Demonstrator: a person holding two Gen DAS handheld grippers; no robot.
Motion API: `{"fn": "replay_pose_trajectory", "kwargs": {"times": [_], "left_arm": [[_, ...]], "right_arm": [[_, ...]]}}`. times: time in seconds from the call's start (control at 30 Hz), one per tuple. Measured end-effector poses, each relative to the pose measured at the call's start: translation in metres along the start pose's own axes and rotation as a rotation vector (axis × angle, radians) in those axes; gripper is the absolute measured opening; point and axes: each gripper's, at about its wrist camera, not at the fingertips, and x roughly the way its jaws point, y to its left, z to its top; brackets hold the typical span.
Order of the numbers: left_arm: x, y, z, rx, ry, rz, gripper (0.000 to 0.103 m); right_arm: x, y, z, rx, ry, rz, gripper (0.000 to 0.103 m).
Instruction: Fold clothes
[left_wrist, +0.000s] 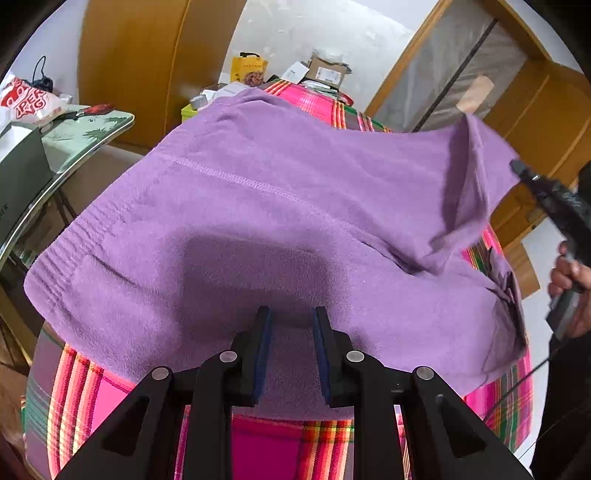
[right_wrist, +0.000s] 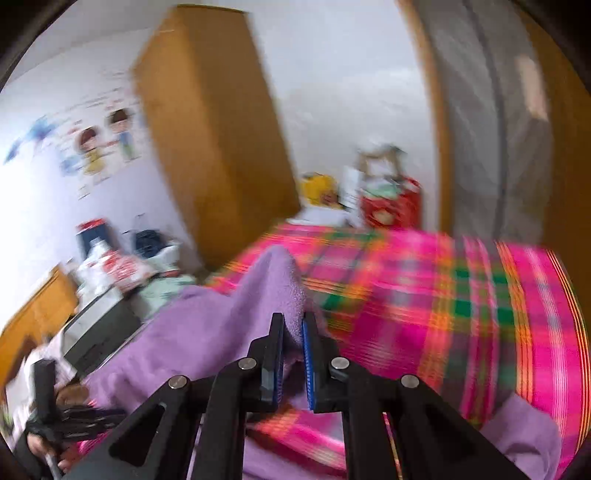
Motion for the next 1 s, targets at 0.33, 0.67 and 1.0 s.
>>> {"fn": "replay_pose_trajectory", "kwargs": {"times": [0.33, 0.67, 1.0], "left_arm": [[-0.002, 0.005, 0.001, -0.011, -0.001, -0.015, 0.023], [-0.003, 0.009, 0.0, -0.019, -0.009, -0.034, 0.023], [-0.004, 0.002, -0.002, -0.011, -0.017, -0.027, 0.029]], "right_arm": [[0.021, 0.12, -0.091, -0.328, 0.342, 0.341, 0.018], [0.042, -0.01, -0.082, 0.051, 0.278, 0.044, 0.047], [0.072, 0.016, -0.078, -0.167, 0.293, -0.008, 0.047]]}}
